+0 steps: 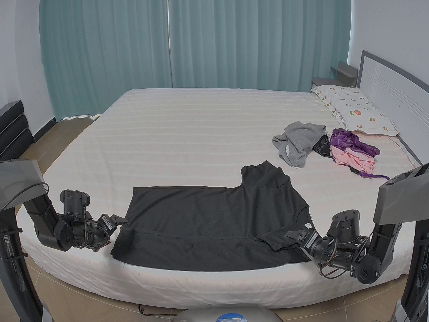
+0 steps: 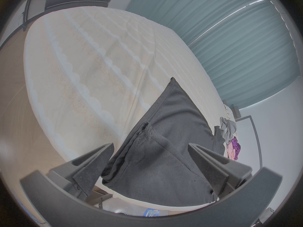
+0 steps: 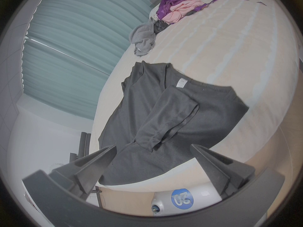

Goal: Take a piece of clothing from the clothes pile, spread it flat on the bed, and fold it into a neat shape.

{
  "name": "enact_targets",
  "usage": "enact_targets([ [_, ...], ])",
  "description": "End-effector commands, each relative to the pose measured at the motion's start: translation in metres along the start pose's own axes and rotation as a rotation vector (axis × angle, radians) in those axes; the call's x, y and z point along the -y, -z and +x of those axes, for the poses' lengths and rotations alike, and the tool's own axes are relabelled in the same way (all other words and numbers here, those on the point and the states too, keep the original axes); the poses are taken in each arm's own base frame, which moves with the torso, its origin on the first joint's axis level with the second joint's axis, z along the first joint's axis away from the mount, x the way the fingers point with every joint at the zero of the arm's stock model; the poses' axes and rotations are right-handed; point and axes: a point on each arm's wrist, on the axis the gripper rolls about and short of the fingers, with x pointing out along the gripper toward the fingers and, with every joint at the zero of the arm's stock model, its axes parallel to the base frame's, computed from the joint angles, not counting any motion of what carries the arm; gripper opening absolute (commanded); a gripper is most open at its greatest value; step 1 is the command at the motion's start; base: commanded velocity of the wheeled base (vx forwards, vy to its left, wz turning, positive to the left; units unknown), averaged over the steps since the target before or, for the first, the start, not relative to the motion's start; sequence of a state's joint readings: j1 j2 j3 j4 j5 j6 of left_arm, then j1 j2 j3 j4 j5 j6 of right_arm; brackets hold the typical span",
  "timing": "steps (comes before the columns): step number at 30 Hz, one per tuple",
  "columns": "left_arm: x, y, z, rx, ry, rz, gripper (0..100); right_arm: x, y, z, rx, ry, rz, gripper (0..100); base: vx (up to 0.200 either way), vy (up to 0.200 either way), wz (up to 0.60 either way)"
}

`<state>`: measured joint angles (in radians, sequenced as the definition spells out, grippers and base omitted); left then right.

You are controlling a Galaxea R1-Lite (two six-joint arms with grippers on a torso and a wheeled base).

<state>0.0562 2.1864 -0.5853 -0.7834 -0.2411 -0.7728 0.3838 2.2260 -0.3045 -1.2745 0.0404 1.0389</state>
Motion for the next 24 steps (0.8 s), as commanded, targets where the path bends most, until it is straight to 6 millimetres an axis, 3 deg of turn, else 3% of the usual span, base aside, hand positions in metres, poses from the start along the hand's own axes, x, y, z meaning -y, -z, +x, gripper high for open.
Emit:
enact_targets([
  [1, 0.000, 0.000, 0.000, 0.001, 0.000, -0.001, 100, -0.004, 0.008, 0.019, 0.019, 0.003, -0.010, 100, 0.000, 0.000, 0.00],
  [24, 0.000, 0.000, 0.000, 0.002, -0.001, 0.001, 100, -0.012, -0.012, 0.063, 0.058, 0.045, 0.006, 100, 0.000, 0.000, 0.00],
])
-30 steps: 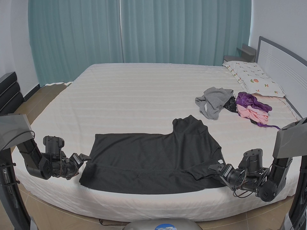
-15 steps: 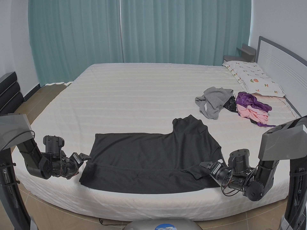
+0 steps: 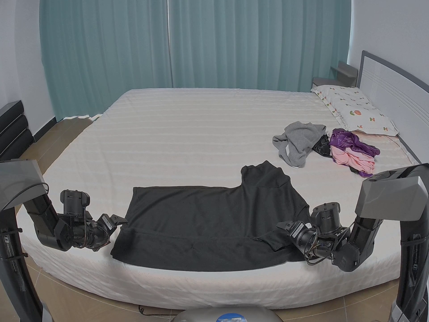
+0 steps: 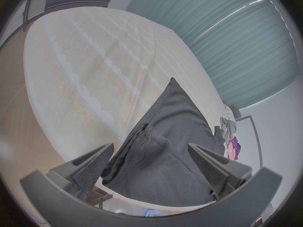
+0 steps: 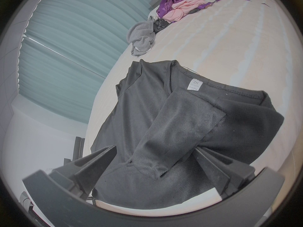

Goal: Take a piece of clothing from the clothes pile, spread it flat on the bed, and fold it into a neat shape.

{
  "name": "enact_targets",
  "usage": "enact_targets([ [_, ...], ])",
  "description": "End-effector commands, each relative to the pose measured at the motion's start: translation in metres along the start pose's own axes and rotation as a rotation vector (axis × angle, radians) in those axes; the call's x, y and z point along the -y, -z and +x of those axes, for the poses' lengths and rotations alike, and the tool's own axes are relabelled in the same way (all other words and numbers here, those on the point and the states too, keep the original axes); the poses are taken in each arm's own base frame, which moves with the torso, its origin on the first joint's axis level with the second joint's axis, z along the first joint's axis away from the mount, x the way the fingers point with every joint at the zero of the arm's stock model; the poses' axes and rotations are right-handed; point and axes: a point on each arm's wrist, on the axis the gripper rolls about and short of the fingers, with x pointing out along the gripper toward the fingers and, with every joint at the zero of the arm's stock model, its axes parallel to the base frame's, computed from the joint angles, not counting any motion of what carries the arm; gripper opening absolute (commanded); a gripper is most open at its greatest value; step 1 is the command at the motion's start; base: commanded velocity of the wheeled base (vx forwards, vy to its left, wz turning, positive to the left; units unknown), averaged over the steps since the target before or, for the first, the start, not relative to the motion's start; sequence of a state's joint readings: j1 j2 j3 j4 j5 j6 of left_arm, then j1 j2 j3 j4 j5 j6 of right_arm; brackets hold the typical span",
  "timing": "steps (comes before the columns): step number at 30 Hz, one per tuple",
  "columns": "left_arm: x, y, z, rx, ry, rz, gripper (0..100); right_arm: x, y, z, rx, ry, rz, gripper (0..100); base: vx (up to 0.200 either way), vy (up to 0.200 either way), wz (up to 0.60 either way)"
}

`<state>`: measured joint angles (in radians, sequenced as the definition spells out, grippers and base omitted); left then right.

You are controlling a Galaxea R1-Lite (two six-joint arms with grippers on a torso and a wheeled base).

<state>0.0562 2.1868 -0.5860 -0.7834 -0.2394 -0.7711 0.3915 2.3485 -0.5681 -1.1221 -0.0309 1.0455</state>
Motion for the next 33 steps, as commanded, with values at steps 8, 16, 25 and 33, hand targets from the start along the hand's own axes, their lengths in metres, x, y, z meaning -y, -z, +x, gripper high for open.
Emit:
enact_targets([
  [8, 0.000, 0.000, 0.000, 0.000, 0.000, -0.001, 100, -0.002, -0.006, 0.010, 0.039, 0.030, 0.006, 0, 0.000, 0.000, 0.00],
  [16, 0.000, 0.000, 0.000, -0.001, -0.001, -0.001, 100, 0.001, -0.001, -0.004, 0.018, 0.048, -0.004, 0, 0.000, 0.000, 0.00],
  [25, -0.001, 0.001, 0.000, -0.004, -0.003, -0.001, 100, 0.001, -0.002, -0.022, 0.020, 0.050, -0.005, 0, 0.000, 0.000, 0.00],
  [33, -0.001, 0.001, 0.000, -0.003, -0.004, -0.001, 100, 0.005, 0.005, -0.021, -0.004, 0.072, -0.029, 100, 0.000, 0.000, 0.00],
])
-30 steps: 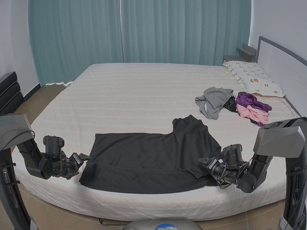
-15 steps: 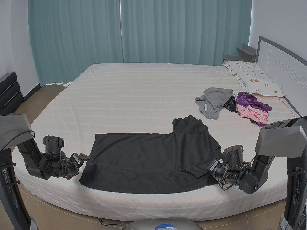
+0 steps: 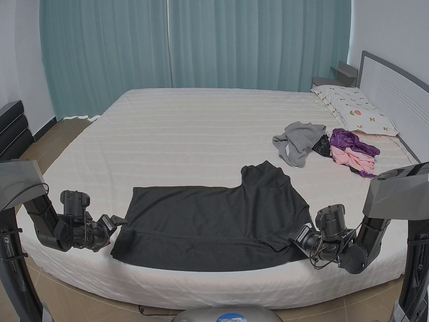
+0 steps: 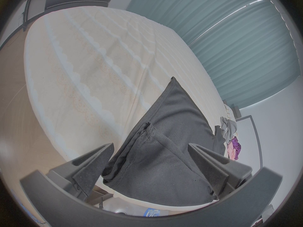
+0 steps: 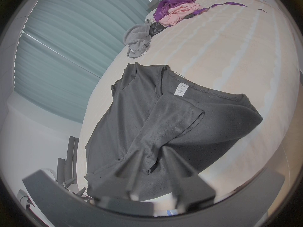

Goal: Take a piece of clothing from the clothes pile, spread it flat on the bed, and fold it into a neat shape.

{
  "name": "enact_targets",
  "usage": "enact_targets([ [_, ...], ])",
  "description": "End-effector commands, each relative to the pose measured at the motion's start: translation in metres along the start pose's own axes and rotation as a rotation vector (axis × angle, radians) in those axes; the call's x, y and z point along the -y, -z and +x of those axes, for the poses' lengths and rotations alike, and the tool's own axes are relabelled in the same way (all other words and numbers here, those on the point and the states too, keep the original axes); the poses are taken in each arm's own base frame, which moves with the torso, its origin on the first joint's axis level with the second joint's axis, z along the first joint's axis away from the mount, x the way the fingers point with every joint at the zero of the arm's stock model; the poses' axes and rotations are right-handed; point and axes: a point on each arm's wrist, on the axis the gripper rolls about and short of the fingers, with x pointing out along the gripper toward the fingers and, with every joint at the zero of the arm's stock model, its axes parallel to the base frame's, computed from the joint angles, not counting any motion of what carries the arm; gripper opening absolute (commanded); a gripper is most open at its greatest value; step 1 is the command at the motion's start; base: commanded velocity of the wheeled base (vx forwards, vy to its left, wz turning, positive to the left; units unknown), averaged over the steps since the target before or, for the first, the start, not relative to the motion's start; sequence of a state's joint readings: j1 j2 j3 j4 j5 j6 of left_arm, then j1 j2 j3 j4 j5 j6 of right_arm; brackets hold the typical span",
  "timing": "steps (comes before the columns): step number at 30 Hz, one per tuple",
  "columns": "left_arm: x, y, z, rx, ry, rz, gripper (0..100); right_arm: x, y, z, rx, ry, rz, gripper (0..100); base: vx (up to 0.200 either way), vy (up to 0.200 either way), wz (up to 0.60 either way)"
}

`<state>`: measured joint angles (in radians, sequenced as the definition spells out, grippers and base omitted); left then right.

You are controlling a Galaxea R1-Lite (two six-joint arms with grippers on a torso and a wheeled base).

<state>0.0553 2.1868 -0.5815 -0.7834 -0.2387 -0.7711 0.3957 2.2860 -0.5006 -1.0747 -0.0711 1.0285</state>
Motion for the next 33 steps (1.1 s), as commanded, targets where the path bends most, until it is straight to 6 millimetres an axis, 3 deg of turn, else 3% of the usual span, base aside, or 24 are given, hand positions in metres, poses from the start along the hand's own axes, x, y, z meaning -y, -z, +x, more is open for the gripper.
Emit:
enact_targets([
  [1, 0.000, 0.000, 0.000, 0.000, -0.001, -0.001, 100, 0.001, 0.003, -0.003, -0.007, 0.005, -0.008, 100, 0.000, 0.000, 0.00],
  [12, 0.000, 0.001, 0.000, -0.002, -0.001, 0.000, 100, -0.005, -0.044, -0.015, 0.116, -0.066, -0.004, 100, 0.000, 0.000, 0.00],
  [19, 0.000, 0.001, 0.000, -0.002, -0.001, 0.000, 100, 0.009, -0.031, 0.001, 0.058, -0.002, -0.015, 100, 0.000, 0.000, 0.00],
  [26, 0.000, 0.001, 0.000, -0.003, -0.002, 0.001, 100, 0.036, -0.012, -0.011, -0.022, 0.105, -0.084, 100, 0.000, 0.000, 0.00],
  [33, 0.000, 0.001, 0.000, -0.001, -0.005, 0.001, 100, 0.050, -0.009, -0.016, -0.049, 0.161, -0.145, 100, 0.000, 0.000, 0.00],
])
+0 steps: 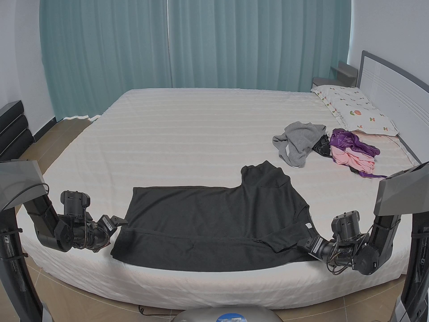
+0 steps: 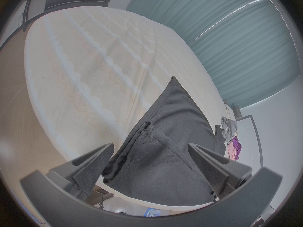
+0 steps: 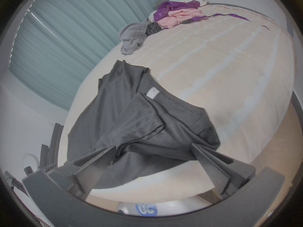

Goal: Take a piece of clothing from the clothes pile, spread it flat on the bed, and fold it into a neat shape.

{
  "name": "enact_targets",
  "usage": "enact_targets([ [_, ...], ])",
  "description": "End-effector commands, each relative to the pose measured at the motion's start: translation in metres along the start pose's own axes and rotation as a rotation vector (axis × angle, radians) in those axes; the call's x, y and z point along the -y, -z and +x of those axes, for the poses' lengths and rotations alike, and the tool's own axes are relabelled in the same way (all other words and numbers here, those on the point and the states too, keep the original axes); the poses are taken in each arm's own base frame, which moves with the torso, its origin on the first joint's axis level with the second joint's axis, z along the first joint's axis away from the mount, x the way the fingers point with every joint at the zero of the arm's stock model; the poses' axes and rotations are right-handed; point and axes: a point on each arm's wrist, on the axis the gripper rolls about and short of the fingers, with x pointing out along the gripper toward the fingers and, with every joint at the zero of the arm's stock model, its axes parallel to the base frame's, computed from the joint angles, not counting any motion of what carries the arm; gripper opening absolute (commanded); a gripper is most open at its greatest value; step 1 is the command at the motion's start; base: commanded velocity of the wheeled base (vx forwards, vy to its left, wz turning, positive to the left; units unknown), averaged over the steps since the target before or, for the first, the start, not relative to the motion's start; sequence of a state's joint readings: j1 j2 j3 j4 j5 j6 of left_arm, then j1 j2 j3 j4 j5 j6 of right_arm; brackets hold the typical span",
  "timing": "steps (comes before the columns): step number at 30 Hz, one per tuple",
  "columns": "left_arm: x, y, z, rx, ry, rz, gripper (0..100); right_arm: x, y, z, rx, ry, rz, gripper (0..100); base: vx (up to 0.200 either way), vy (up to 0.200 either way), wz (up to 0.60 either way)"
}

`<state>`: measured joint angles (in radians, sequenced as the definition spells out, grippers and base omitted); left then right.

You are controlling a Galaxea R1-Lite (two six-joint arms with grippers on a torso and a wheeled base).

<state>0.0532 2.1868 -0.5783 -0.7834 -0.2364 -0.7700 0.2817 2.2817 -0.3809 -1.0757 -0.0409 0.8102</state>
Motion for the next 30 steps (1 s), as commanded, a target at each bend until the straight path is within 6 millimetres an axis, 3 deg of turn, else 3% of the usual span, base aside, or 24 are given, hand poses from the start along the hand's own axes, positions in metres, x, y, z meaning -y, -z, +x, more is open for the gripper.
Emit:
enact_targets([
  [1, 0.000, 0.000, 0.000, 0.001, -0.002, -0.002, 100, 0.009, 0.004, 0.002, -0.021, 0.036, 0.002, 100, 0.000, 0.000, 0.00],
  [5, -0.001, 0.000, 0.000, 0.001, -0.004, -0.002, 100, 0.009, -0.006, 0.001, 0.017, 0.020, 0.025, 100, 0.000, 0.000, 0.00],
  [16, 0.000, 0.000, 0.000, 0.002, -0.003, -0.002, 100, -0.016, -0.039, -0.029, 0.153, -0.106, 0.045, 100, 0.000, 0.000, 0.00],
  [19, -0.001, 0.000, 0.000, 0.002, -0.005, -0.002, 100, -0.025, -0.040, -0.023, 0.152, -0.136, 0.037, 100, 0.000, 0.000, 0.00],
  [30, 0.000, 0.000, 0.000, 0.003, -0.003, -0.001, 100, -0.025, -0.028, 0.007, 0.071, -0.142, 0.137, 100, 0.000, 0.000, 0.00],
])
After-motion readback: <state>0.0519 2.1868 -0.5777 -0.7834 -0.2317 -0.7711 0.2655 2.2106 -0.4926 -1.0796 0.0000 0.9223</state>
